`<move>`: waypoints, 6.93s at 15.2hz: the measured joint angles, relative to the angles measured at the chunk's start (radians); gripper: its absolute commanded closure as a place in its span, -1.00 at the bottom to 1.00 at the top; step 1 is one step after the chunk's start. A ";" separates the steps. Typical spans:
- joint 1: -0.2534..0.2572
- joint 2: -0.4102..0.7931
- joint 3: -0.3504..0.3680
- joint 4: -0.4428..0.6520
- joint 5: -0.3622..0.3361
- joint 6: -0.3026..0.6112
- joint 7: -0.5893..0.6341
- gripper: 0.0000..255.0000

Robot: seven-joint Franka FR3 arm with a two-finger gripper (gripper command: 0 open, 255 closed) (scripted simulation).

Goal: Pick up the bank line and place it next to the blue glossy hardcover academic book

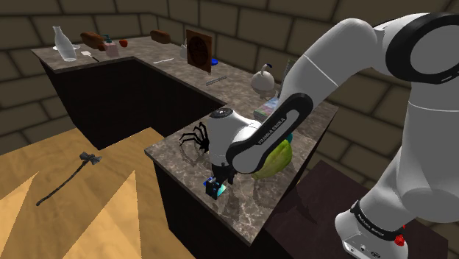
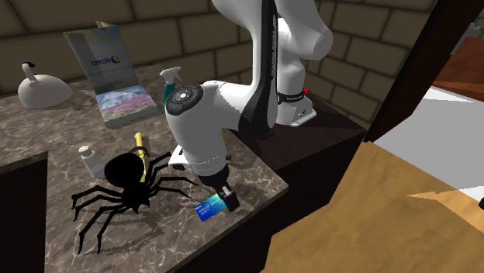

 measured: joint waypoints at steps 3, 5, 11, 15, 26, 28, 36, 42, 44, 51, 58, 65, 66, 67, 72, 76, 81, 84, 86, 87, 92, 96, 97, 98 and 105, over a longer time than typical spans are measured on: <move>0.000 0.000 0.000 0.000 0.000 0.000 0.000 1.00; -0.001 -0.004 -0.001 0.001 0.000 -0.002 0.001 1.00; 0.000 -0.003 -0.002 0.002 -0.002 -0.003 0.001 1.00; -0.005 -0.017 0.005 -0.001 0.008 -0.014 -0.005 1.00; -0.034 -0.145 0.044 -0.002 0.074 -0.134 -0.044 1.00; -0.038 -0.168 0.049 0.002 0.086 -0.160 -0.050 1.00; -0.094 -0.276 0.036 -0.056 0.136 -0.207 -0.149 1.00; -0.179 -0.374 -0.025 -0.162 0.164 -0.200 -0.315 1.00; -0.208 -0.378 -0.052 -0.179 0.156 -0.190 -0.367 1.00; -0.301 -0.431 -0.145 -0.230 0.139 -0.192 -0.541 1.00; -0.405 -0.432 -0.251 -0.236 0.094 -0.188 -0.717 1.00; -0.504 -0.380 -0.350 -0.164 0.052 -0.208 -0.884 1.00; -0.516 -0.360 -0.362 -0.148 0.048 -0.203 -0.905 1.00; -0.530 -0.350 -0.374 -0.134 0.044 -0.207 -0.928 1.00; -0.593 -0.288 -0.429 -0.045 0.033 -0.228 -1.040 1.00; -0.644 -0.227 -0.467 0.033 0.033 -0.239 -1.129 1.00; -0.695 -0.136 -0.495 0.160 0.044 -0.270 -1.215 1.00; -0.700 -0.103 -0.496 0.165 0.048 -0.242 -1.221 1.00; -0.702 -0.087 -0.496 0.156 0.049 -0.217 -1.224 1.00; -0.702 -0.077 -0.495 0.156 0.050 -0.206 -1.223 1.00; -0.704 -0.024 -0.492 0.153 0.055 -0.153 -1.221 1.00; -0.707 0.021 -0.489 0.154 0.060 -0.108 -1.222 1.00; -0.708 0.028 -0.488 0.154 0.060 -0.102 -1.223 1.00; -0.708 0.033 -0.488 0.156 0.061 -0.098 -1.223 1.00; -0.708 0.037 -0.488 0.154 0.061 -0.092 -1.222 -1.00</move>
